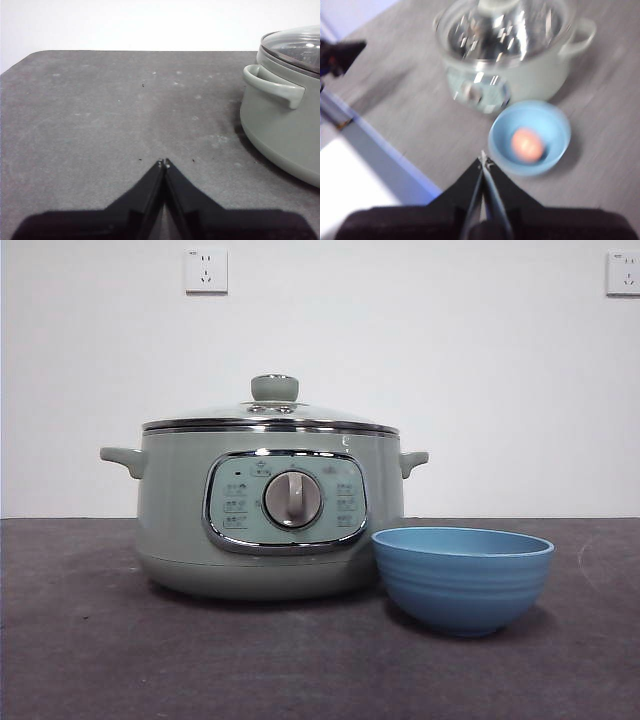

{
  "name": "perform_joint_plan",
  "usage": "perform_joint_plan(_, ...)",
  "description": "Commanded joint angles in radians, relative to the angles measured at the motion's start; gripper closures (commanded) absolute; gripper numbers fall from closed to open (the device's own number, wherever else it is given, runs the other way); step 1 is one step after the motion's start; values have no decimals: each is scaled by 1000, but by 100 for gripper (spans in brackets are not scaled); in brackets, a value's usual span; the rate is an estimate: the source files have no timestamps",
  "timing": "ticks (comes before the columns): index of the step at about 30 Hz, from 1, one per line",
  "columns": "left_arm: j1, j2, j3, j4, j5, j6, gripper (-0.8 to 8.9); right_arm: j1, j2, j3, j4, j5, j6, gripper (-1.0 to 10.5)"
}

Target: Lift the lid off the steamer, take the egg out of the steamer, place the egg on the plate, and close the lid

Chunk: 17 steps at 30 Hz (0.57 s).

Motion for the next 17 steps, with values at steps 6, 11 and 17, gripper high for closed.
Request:
perform_joint_plan(6,4,-3,-13,2,-3,-5,817,-259,-169,-254,383,-81,-81,946)
perform_joint_plan(11,4,-3,-13,2,-3,-5,817,-362,-288,-504,607,-79,-101,946)
perform_joint_plan(17,3,-3,-13,2,-4,-5,817,-379,-408,-725,751,14,-17,946)
